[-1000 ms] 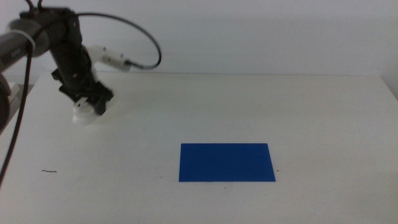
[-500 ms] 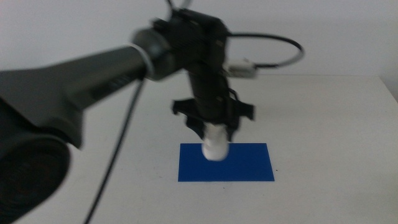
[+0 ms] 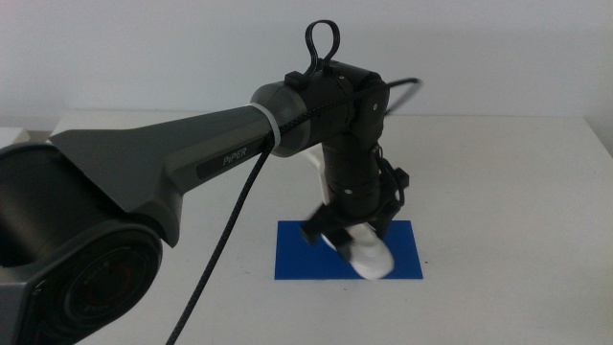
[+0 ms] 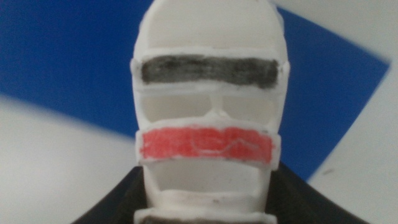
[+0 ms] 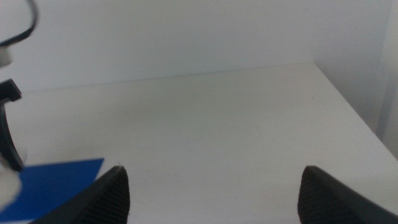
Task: Use one arm to grab the shoe from the table and place it on the mat.
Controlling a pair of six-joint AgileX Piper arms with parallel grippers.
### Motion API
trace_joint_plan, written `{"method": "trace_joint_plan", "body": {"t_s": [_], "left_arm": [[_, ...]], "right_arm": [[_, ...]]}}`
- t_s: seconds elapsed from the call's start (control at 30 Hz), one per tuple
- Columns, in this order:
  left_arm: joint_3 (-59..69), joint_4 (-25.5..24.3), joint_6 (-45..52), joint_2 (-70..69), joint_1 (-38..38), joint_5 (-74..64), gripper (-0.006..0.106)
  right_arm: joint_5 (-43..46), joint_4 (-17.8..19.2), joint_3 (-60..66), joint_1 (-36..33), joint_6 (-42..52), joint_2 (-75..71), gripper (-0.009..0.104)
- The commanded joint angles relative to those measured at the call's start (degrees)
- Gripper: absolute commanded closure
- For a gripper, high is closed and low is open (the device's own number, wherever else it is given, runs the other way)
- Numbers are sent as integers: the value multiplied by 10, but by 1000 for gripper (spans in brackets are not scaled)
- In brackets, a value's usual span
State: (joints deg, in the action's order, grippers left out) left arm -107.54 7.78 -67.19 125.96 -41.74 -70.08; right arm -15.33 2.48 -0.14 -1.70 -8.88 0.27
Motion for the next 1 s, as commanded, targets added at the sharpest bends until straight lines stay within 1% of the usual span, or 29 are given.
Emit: {"method": "trace_joint_plan", "body": {"t_s": [0.0, 0.07, 0.17, 0.3, 0.33, 0.4, 0.5, 0.6, 0.73, 0.87, 0.97], "left_arm": [[-5, 38, -195, -1, -5, 1, 102], [-5, 43, -241, 2, -5, 22, 102], [-5, 35, -244, 6, -5, 57, 102], [-5, 1, -244, 6, -5, 89, 102], [-5, -17, -243, 6, -5, 90, 102], [-5, -38, -243, 7, -5, 93, 102], [-5, -51, -248, 7, -5, 90, 102], [-4, -48, -322, 7, -5, 93, 102], [-4, -65, -547, 7, -8, 92, 102], [-4, -109, -547, 7, -8, 99, 102], [-4, -102, -538, 7, -11, 90, 102]], "right_arm": [[18, 3, 1, 0, -20, -3, 16], [34, 2, 1, 0, -45, -3, 16], [49, 2, 1, 0, -50, -3, 16], [50, 2, 1, 0, -50, -3, 16], [50, 2, 1, 0, -50, -3, 16], [50, 2, 1, 0, -50, -3, 16], [50, 2, 1, 0, -50, -3, 16], [50, 2, 1, 0, -50, -3, 16], [50, 2, 1, 0, -50, -3, 16], [50, 2, 1, 0, -50, -3, 16], [50, 2, 1, 0, -50, -3, 16]]}}
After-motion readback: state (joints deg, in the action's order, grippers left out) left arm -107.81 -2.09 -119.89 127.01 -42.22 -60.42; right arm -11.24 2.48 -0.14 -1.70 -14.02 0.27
